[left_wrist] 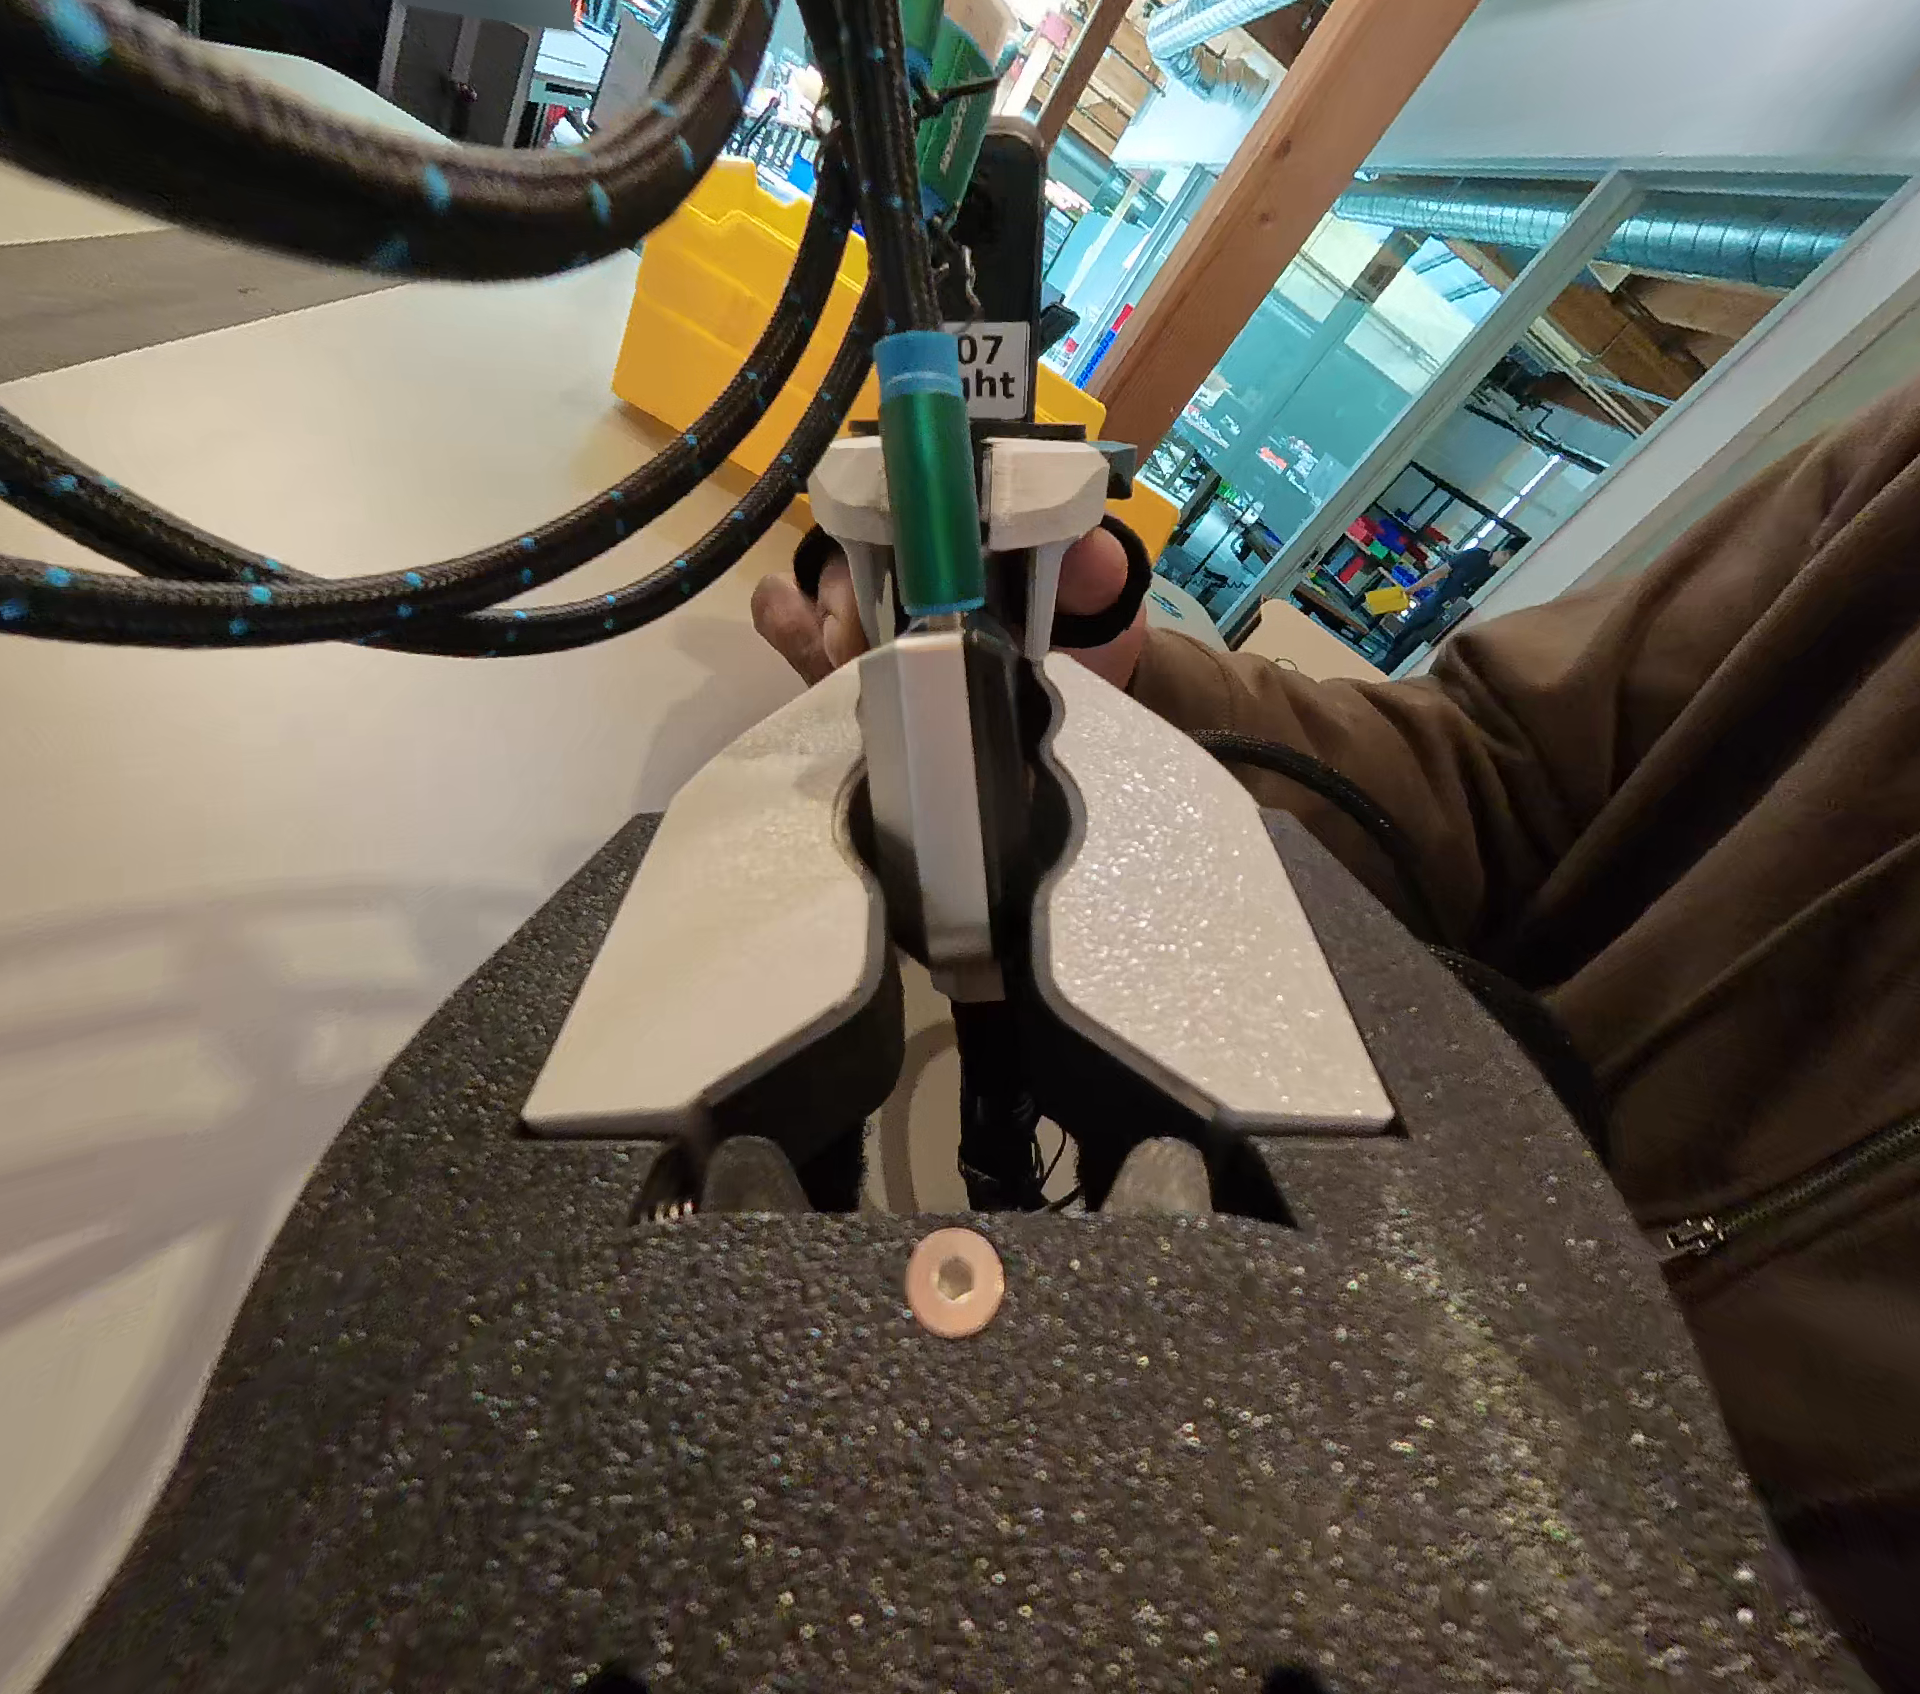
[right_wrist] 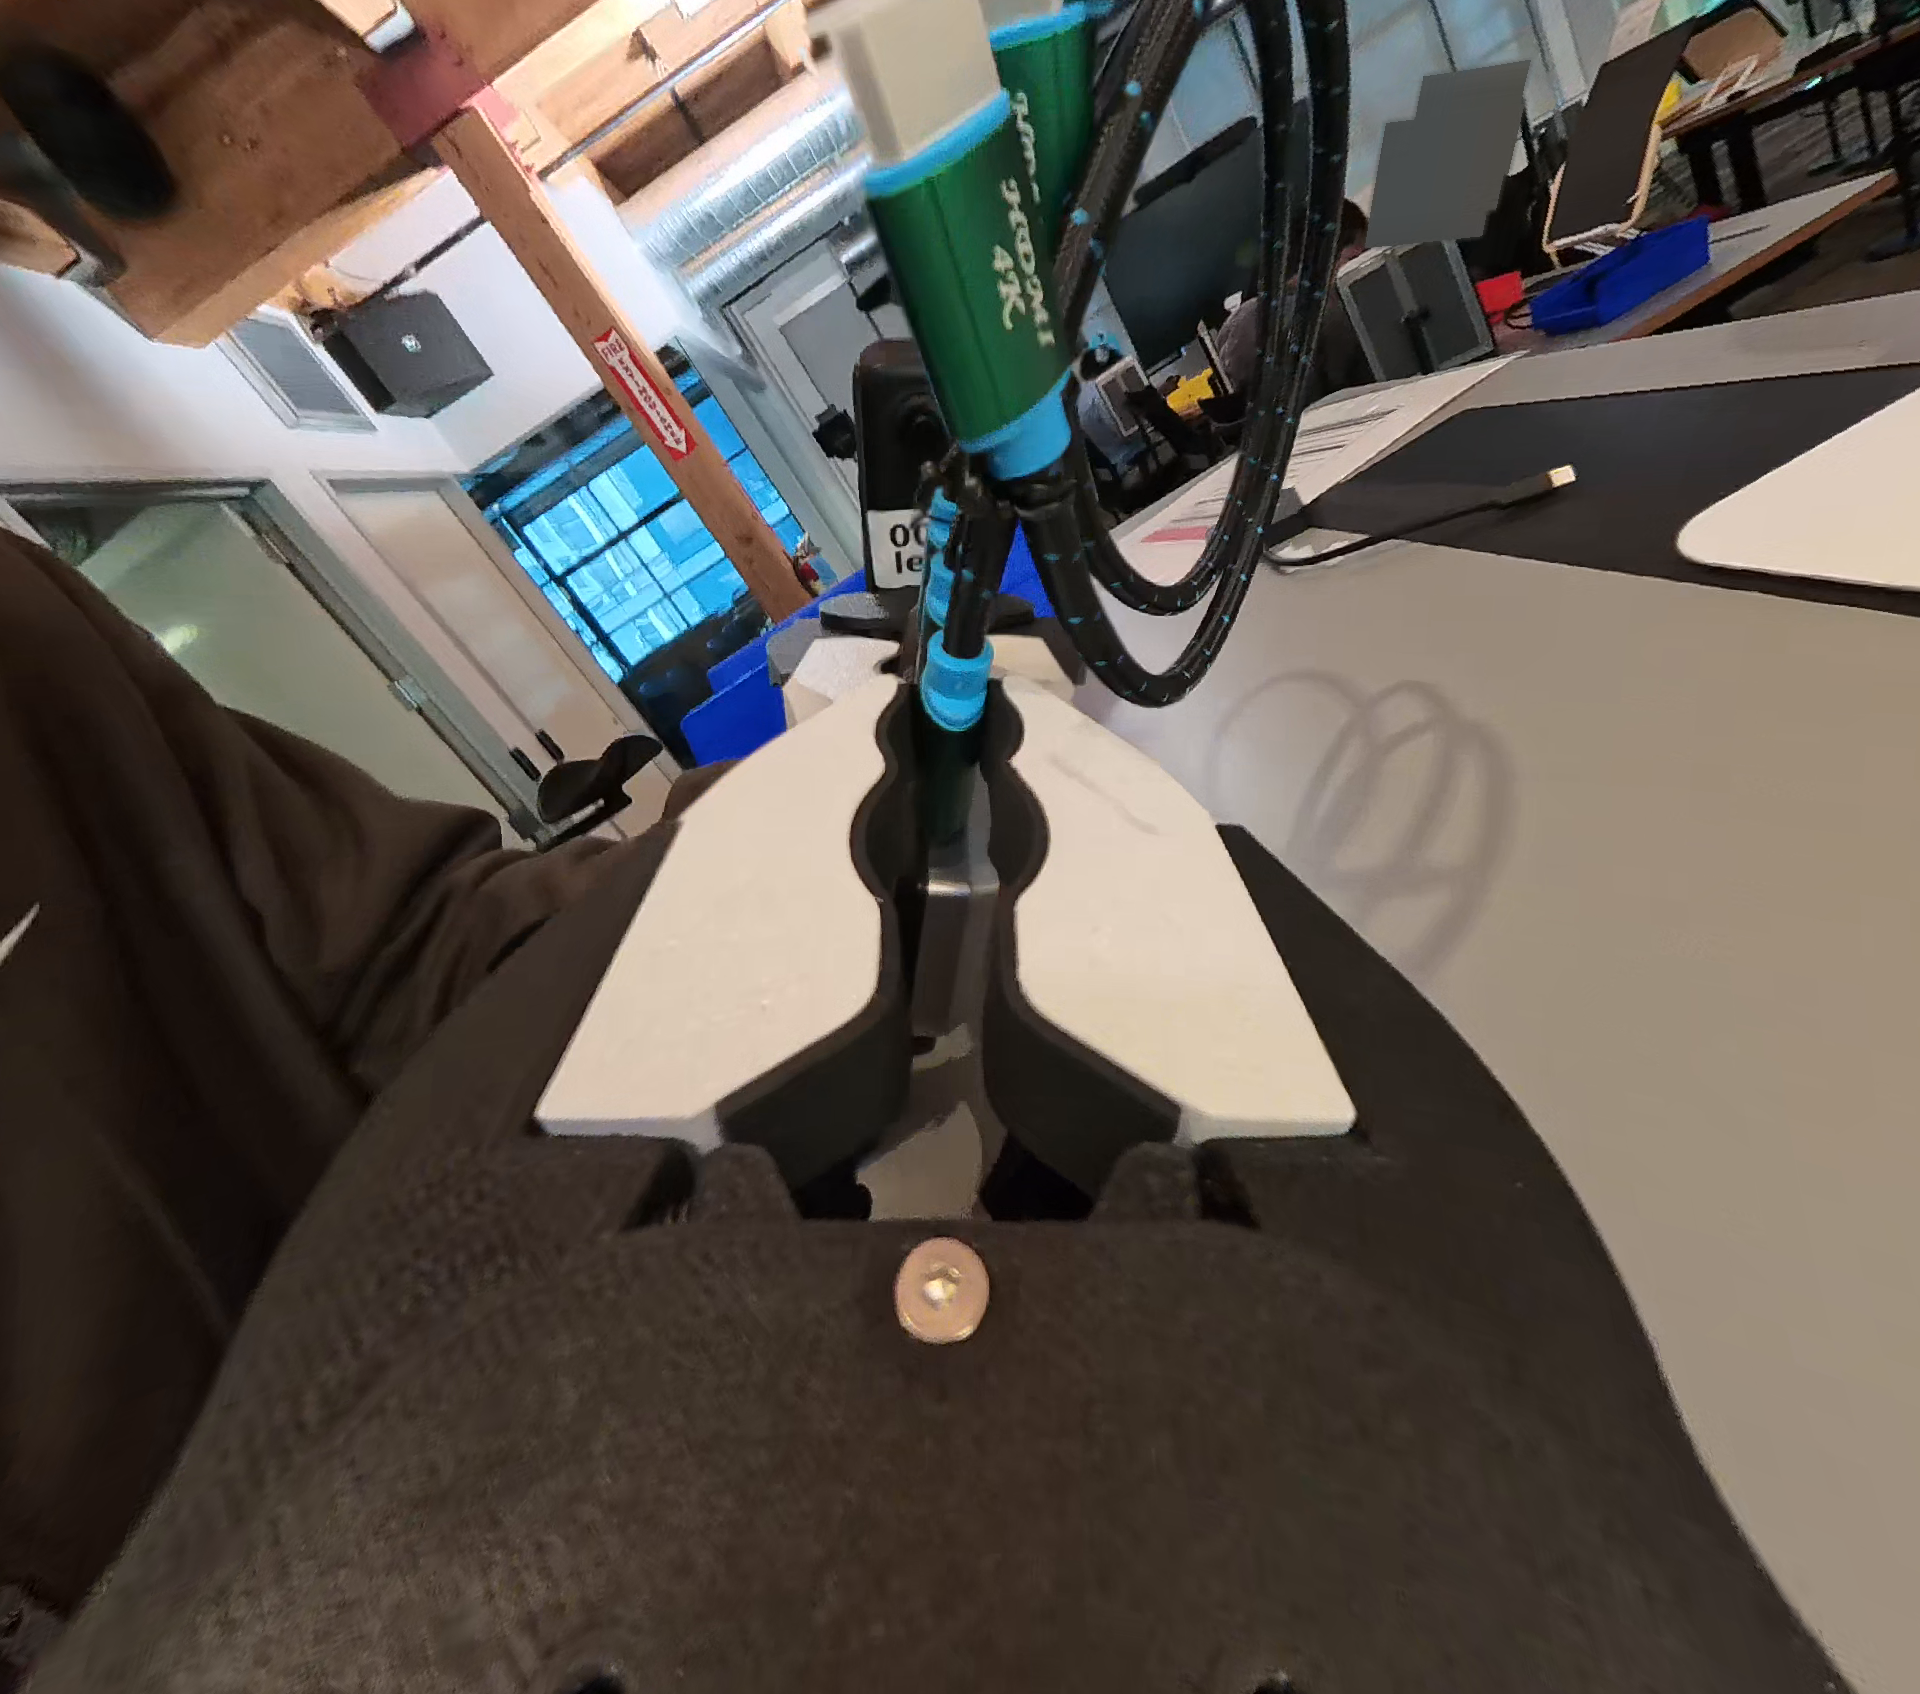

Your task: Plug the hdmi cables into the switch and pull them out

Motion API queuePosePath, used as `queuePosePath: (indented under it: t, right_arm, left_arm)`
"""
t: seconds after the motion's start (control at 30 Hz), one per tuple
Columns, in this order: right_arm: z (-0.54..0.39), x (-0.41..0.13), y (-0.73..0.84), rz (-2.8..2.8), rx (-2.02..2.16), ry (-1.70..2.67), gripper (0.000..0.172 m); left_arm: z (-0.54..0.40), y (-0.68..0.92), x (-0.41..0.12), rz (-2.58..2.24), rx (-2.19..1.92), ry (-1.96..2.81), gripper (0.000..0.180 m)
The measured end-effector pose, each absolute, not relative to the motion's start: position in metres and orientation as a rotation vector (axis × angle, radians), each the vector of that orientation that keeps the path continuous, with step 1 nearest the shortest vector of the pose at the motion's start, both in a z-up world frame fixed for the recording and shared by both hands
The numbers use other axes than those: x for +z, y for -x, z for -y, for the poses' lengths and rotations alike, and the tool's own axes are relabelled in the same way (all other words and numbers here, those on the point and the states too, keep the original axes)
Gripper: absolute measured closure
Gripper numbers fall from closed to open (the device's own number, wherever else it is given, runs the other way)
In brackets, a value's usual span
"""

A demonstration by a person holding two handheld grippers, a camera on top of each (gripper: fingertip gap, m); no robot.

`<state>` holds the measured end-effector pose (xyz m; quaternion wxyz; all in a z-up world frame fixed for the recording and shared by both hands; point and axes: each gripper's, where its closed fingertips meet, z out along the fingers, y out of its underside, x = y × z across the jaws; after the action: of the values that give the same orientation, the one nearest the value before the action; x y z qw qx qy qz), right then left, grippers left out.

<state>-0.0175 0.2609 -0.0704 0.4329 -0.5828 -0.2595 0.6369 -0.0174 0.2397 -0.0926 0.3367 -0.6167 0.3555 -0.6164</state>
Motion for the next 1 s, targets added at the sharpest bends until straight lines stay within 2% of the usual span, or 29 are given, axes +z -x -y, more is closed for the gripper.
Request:
queuePosePath:
  t: [0.2,1.0]
  right_arm:
    - [-0.276,-0.069,0.010,0.503,1.606,1.451,0.162]
    - [-0.270,-0.079,0.022,0.702,1.653,1.528,0.161]
  left_arm:
    - [-0.249,0.009,-0.095,-0.900,-1.587,1.640,0.157]
    - [-0.239,0.019,-0.108,-0.959,-1.619,1.728,0.158]
